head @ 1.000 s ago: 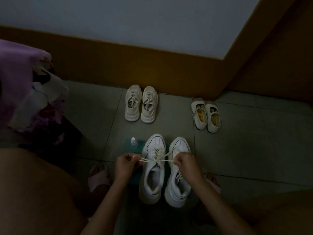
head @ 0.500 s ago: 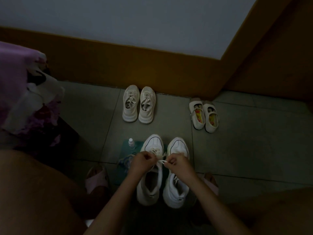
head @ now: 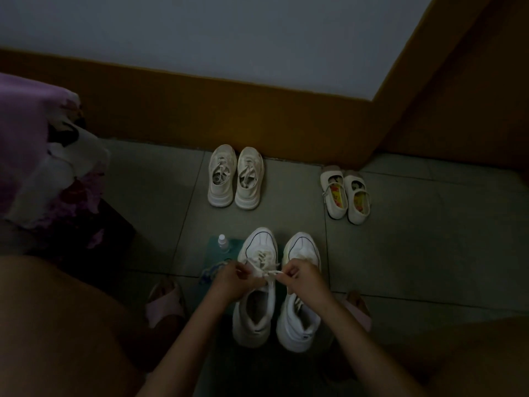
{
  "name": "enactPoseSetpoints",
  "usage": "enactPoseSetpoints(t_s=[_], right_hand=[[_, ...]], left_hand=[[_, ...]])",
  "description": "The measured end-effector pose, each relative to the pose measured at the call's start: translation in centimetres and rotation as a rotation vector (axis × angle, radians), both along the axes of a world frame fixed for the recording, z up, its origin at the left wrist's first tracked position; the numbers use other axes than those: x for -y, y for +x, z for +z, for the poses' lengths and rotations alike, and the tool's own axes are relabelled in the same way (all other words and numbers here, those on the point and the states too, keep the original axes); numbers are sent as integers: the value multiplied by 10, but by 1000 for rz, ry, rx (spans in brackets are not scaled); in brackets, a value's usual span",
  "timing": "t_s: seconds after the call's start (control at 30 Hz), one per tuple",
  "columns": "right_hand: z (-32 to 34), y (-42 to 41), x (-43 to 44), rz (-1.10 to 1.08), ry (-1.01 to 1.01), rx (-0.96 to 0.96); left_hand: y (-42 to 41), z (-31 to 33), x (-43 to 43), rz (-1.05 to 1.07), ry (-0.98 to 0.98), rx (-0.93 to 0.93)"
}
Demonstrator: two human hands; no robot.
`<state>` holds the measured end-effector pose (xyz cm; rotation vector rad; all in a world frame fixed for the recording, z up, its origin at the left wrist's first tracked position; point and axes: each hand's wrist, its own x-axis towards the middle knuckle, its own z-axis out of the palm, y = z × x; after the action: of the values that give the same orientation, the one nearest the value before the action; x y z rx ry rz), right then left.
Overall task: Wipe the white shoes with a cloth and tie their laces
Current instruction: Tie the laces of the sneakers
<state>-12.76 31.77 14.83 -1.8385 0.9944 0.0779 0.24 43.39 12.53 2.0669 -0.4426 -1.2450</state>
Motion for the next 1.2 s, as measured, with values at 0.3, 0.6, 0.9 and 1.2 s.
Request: enactPoseSetpoints(t_s=[0.3, 0.6, 0.9, 1.2], right_hand=[[0, -4, 14, 273, -414, -258], [-5, 1, 17, 142, -411, -294], [-12, 6, 22, 90, -346, -315], [-7, 0, 25, -64, -253, -160]], left_hand=[[8, -9, -8, -19, -101, 169], [16, -12, -12, 10, -64, 246], [11, -7, -14, -18, -108, 291], [13, -10, -17, -42, -96, 312]])
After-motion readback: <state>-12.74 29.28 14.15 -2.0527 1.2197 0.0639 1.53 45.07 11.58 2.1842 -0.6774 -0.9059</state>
